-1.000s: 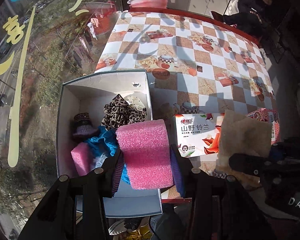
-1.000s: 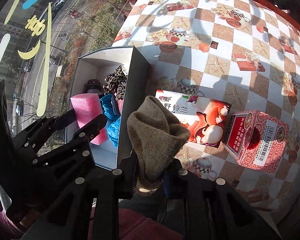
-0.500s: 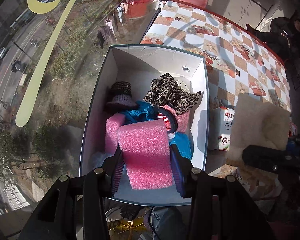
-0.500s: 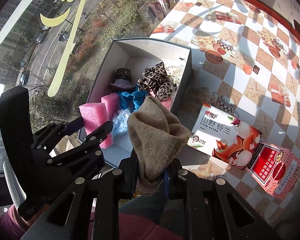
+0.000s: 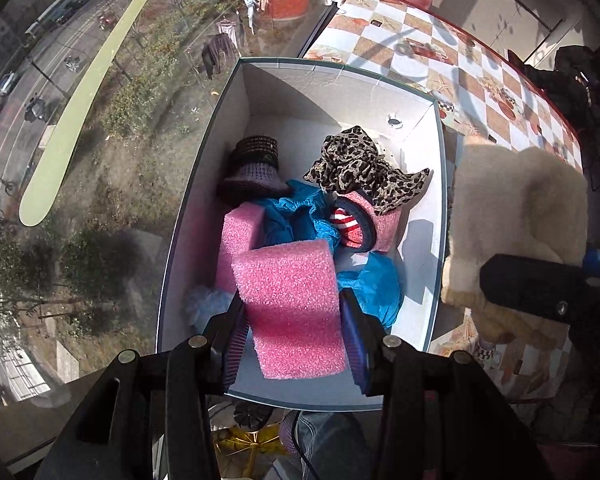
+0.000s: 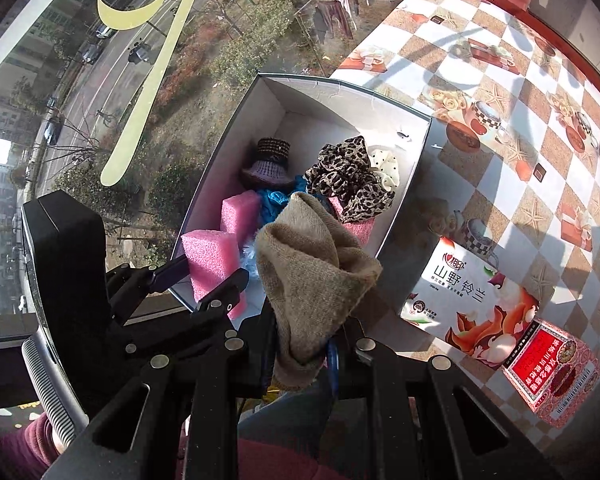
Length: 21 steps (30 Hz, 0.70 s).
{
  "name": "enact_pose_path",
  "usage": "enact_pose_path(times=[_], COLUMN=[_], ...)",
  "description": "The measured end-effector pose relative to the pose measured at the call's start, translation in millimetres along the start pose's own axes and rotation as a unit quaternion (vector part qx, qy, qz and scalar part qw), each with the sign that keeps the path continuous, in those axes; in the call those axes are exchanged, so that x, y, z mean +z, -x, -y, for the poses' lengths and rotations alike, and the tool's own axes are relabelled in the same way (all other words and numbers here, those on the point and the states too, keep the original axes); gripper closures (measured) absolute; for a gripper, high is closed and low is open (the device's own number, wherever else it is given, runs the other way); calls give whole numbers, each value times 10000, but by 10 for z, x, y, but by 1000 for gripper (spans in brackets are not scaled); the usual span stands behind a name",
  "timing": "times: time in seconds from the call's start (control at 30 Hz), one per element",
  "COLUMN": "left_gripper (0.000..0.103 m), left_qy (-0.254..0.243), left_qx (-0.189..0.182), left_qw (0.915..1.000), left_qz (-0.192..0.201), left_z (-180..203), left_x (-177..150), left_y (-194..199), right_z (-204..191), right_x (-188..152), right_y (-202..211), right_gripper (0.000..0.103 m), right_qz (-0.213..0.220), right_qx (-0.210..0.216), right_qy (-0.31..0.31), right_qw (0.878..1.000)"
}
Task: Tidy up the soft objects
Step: 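Lift the pink sponge and beige hat and carry both over the white box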
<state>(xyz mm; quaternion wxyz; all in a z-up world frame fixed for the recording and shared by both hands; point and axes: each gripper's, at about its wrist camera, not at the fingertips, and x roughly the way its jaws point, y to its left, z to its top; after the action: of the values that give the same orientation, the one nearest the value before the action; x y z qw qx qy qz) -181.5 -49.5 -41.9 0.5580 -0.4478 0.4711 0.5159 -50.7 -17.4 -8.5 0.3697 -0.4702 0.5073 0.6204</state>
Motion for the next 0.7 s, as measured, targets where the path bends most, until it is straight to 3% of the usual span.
enact_pose_path(times=[0.7], left_gripper=[56], left_qy=[65], left_qx=[3], left_qw=[9997], left_qz=[-246], left_z=[-42], left_x=[12], left_y=[-191], right_z=[41], right_x=[158], right_y=[-192], right_gripper=[83], right_qz=[-139], right_qx=[-145], right_qy=[-15], right_qw=[9998])
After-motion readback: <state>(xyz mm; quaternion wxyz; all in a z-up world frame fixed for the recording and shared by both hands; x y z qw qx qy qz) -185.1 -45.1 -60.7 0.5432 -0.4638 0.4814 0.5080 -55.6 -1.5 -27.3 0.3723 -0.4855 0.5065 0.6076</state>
